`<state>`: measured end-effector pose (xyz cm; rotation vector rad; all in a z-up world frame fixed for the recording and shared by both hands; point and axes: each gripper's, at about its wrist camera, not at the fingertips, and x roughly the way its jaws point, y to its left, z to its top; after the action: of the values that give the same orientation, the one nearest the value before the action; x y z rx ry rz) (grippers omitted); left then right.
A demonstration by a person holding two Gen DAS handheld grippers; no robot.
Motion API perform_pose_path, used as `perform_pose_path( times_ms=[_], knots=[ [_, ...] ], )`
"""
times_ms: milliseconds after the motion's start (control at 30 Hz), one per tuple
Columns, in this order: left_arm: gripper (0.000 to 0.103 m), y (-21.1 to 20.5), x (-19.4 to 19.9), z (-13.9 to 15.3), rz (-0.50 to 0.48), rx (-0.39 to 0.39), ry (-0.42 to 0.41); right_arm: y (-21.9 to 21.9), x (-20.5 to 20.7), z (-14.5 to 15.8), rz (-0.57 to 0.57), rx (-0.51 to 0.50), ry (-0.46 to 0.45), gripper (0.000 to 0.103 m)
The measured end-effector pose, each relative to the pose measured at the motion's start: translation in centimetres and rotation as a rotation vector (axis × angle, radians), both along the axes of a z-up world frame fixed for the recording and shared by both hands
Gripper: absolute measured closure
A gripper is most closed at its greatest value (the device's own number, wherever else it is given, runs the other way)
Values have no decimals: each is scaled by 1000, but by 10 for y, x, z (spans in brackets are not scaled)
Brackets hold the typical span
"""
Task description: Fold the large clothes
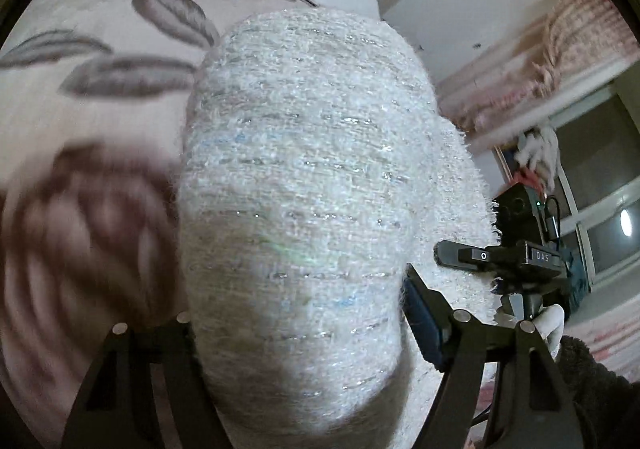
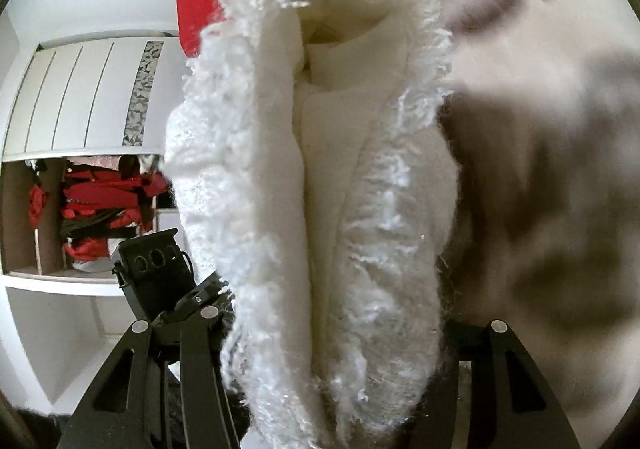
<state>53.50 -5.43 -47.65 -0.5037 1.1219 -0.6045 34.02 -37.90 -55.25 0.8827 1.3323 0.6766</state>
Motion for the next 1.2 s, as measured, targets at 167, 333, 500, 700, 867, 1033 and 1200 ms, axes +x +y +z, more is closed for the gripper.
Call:
perform_pose_path(
  times_ms=[167, 333, 500, 700, 867, 1033, 1200],
  knots=[
    [30, 0, 81, -68, -1, 51, 77, 11, 125, -24, 38, -64, -6, 47],
    [24, -13, 87, -92, -43, 89, 127, 28, 186, -76, 100, -162, 49, 47],
    [22, -27, 75, -70, -37, 212, 148, 24, 190, -85, 121, -186, 85, 28],
    [10, -54, 23, -19, 77, 601, -71, 23, 160, -38, 47, -470, 33, 16],
    [9, -37, -26, 15, 161, 703, -108, 30, 105, 14, -49, -851, -63, 8],
    [9, 1, -54, 66, 227, 715, -152, 49, 29, 74, -112, -1043, -124, 7],
    [9, 10, -103, 137, 264, 670, -184, 48, -34, 151, -182, -1073, -172, 7]
  ],
)
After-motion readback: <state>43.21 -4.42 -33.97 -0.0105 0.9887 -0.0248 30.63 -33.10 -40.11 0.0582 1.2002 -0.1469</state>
